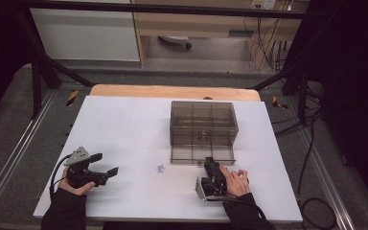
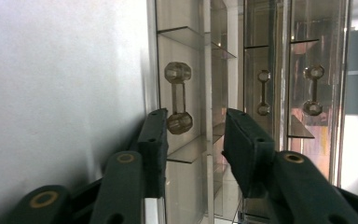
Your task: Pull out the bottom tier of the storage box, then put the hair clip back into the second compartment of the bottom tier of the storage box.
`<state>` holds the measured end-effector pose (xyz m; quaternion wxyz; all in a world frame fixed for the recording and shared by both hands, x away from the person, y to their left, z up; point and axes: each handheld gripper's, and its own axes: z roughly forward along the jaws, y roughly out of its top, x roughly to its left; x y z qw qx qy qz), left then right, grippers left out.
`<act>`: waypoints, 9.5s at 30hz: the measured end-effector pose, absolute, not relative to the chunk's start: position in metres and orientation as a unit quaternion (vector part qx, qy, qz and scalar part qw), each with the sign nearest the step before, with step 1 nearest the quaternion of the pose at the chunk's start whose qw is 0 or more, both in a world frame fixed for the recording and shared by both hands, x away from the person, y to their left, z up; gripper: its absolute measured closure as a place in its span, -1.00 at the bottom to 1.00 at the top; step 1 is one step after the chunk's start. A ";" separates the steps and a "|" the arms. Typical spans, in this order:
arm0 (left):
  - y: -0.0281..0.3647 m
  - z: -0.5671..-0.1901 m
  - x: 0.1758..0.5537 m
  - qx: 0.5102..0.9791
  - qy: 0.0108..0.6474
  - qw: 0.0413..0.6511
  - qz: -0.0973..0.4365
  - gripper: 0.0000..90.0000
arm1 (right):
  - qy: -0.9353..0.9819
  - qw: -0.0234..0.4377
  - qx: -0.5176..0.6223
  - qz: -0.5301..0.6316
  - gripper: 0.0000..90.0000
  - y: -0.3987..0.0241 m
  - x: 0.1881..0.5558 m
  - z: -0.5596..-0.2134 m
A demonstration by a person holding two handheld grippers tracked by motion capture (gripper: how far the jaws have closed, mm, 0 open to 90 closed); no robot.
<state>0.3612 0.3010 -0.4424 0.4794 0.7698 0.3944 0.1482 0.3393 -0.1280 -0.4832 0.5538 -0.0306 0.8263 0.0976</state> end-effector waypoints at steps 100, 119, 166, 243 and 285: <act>0.301 -0.445 0.362 0.773 0.397 0.473 0.144 -0.90 | 0.792 0.206 0.390 0.423 -0.90 -0.124 0.360 -0.432; 0.300 -0.445 0.362 0.773 0.398 0.473 0.144 -0.90 | 0.799 0.202 0.378 0.423 -0.89 -0.103 0.360 -0.431; 0.300 -0.444 0.362 0.773 0.396 0.474 0.146 -0.90 | 0.830 0.171 0.322 0.422 -0.65 -0.019 0.359 -0.436; 0.301 -0.443 0.362 0.772 0.397 0.475 0.148 -0.90 | 0.843 0.196 0.326 0.379 0.90 -0.008 0.371 -0.454; 0.302 -0.443 0.362 0.771 0.398 0.475 0.147 -0.90 | 0.834 0.197 0.319 0.406 1.00 -0.021 0.370 -0.434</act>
